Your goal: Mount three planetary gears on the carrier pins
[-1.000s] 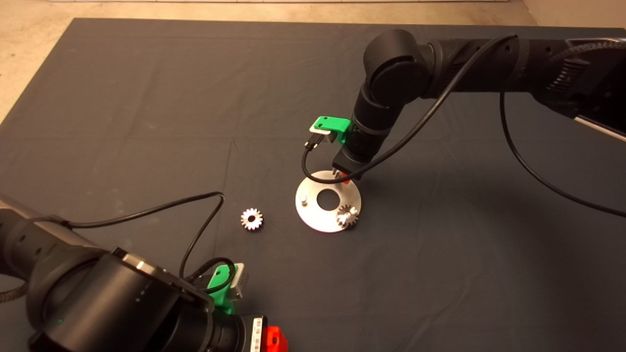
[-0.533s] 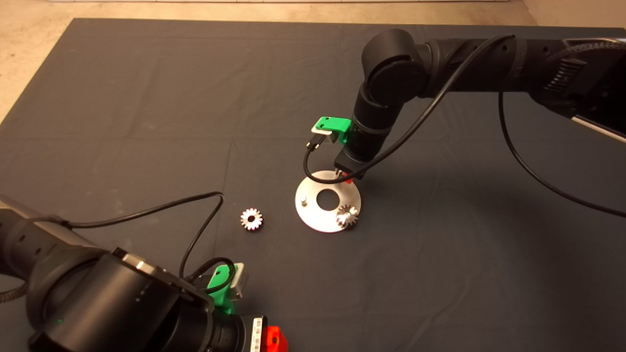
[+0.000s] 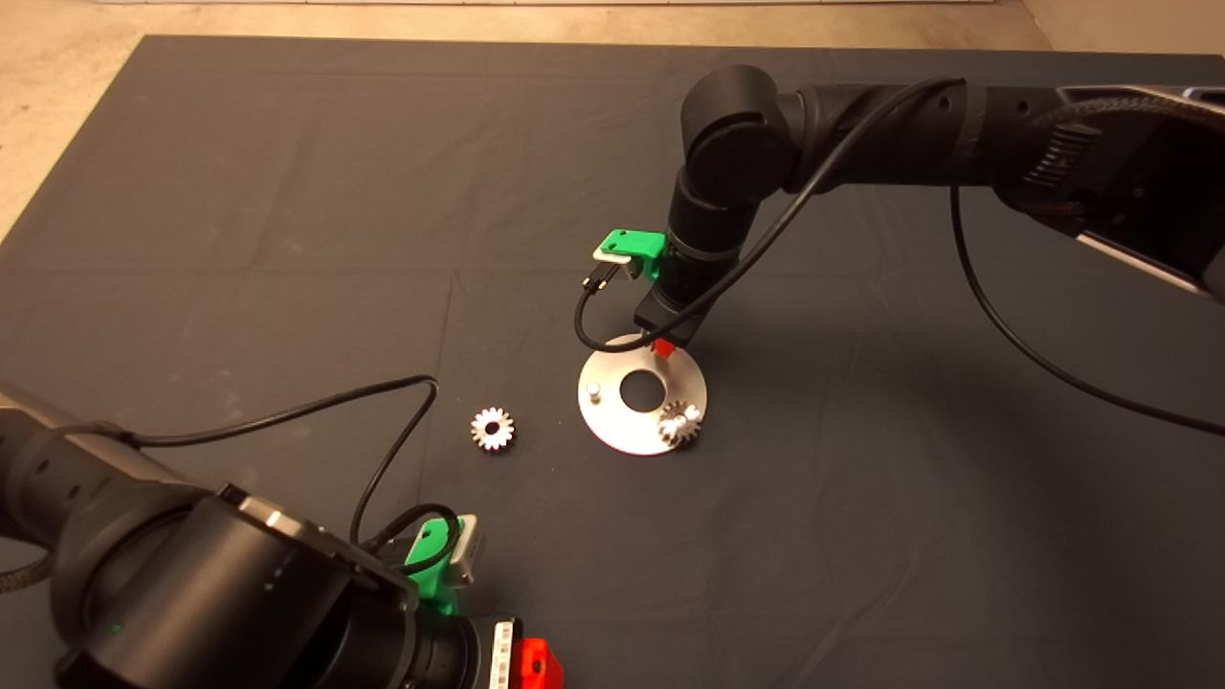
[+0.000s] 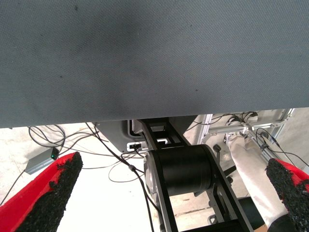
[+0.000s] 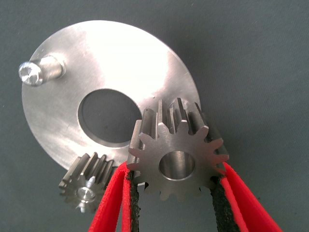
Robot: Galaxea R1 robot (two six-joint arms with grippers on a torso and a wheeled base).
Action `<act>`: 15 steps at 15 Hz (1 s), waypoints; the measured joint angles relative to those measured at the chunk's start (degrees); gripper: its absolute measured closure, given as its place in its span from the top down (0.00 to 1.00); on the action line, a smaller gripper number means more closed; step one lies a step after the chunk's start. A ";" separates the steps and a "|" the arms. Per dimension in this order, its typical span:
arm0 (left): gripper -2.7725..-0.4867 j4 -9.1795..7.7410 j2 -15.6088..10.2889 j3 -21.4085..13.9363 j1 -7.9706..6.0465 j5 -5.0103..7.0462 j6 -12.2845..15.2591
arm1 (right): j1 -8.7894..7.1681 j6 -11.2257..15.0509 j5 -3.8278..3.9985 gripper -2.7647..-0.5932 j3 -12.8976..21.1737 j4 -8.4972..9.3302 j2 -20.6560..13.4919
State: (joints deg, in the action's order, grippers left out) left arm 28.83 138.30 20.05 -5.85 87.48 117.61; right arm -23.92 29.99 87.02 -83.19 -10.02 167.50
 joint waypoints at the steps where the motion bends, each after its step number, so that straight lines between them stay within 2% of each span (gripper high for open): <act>1: 1.00 0.00 -0.07 0.00 -0.01 0.00 0.00 | 0.00 -0.22 -0.02 0.10 -0.16 0.00 0.04; 6: 1.00 0.00 -0.08 0.00 0.01 0.00 0.00 | 1.29 -0.61 0.06 0.10 -0.29 0.00 -0.02; 15: 1.00 0.01 -0.10 0.00 -0.01 0.00 0.00 | 1.60 -0.78 0.28 0.10 -0.38 -0.72 -0.66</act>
State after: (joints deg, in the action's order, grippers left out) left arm 28.84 138.20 20.05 -5.86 87.48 117.61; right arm -22.32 29.21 87.30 -83.57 -10.74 166.84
